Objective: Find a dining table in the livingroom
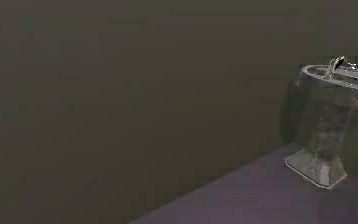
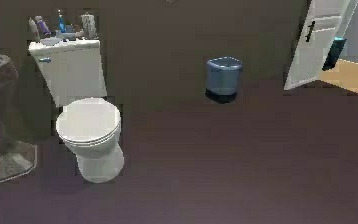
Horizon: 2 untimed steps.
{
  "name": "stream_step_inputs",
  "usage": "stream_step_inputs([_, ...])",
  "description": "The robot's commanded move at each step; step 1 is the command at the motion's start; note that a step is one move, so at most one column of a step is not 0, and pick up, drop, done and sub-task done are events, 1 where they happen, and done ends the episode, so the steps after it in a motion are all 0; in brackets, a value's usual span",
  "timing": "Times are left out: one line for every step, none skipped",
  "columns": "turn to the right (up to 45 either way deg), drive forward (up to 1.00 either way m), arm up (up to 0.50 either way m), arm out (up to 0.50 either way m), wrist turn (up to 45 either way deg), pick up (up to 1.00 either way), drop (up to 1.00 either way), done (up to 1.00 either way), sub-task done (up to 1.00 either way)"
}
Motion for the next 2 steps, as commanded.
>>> stream_step_inputs([45.0, 0.00, 0.00, 0.00, 0.0, 0.00, 0.00, 0.00, 0.00])
stream_step_inputs([45.0, 0.00, 0.00, 0.00, 0.0, 0.00, 0.00, 0.00, 0.00])
